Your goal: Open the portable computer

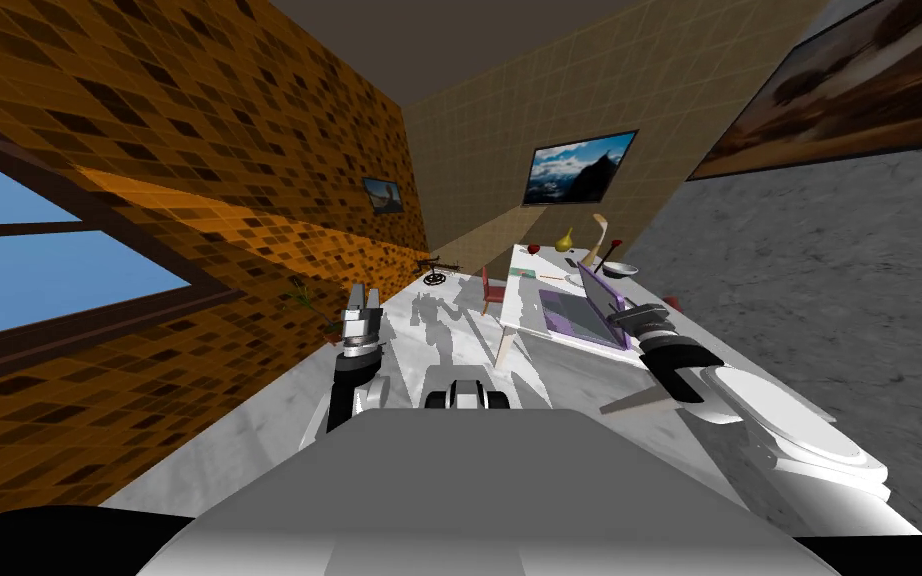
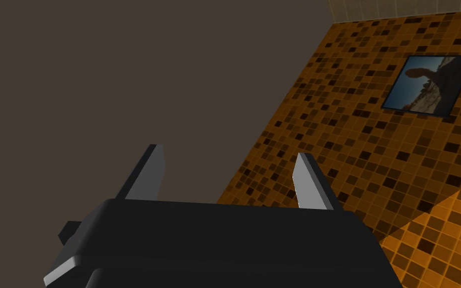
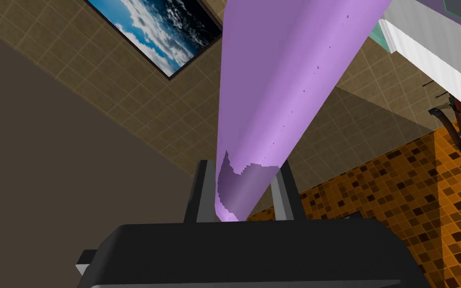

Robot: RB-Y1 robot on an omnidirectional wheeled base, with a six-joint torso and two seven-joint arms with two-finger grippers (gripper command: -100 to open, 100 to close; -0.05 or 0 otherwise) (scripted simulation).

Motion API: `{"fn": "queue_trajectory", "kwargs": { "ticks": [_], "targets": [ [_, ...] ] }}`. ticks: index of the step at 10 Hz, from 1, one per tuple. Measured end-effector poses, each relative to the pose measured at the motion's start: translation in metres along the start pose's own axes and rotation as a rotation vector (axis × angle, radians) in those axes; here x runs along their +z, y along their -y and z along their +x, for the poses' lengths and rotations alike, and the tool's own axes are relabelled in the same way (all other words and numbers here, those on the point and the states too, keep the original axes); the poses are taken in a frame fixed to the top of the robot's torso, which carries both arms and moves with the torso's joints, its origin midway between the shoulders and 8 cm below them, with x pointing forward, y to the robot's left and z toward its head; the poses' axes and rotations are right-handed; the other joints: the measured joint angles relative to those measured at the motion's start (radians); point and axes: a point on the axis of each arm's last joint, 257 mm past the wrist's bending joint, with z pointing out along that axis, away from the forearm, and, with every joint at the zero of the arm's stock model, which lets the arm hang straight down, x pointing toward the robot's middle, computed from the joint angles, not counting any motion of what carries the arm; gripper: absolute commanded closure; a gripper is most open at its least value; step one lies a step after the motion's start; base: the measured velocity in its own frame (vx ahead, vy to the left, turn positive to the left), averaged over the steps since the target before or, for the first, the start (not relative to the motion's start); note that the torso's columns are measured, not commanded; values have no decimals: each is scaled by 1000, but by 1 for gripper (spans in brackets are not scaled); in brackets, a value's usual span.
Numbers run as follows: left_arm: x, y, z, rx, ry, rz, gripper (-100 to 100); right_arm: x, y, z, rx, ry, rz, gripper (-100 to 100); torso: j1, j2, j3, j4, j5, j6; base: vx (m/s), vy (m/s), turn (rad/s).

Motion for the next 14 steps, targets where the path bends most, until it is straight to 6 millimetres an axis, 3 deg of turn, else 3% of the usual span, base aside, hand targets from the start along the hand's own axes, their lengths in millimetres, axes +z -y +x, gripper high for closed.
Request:
{"fn": "queue_trajectory", "kwargs": {
  "ticks": [10, 11, 14],
  "targets": [
    [0, 0, 0, 0, 0, 0, 0, 1, -10, 71, -342, -193, 44, 100, 2, 0, 0, 1, 2, -3, -83, 29, 215],
    [0, 0, 0, 0, 0, 0, 0, 0, -12, 82, -375, -225, 50, -100, 1, 1, 1, 1, 1, -3, -106, 36, 229],
    [0, 0, 0, 0, 0, 0, 0, 4, 17, 104, -380, -261, 59, -100, 3, -3, -1, -1, 1, 0, -51, 65, 81]
  ]
}}
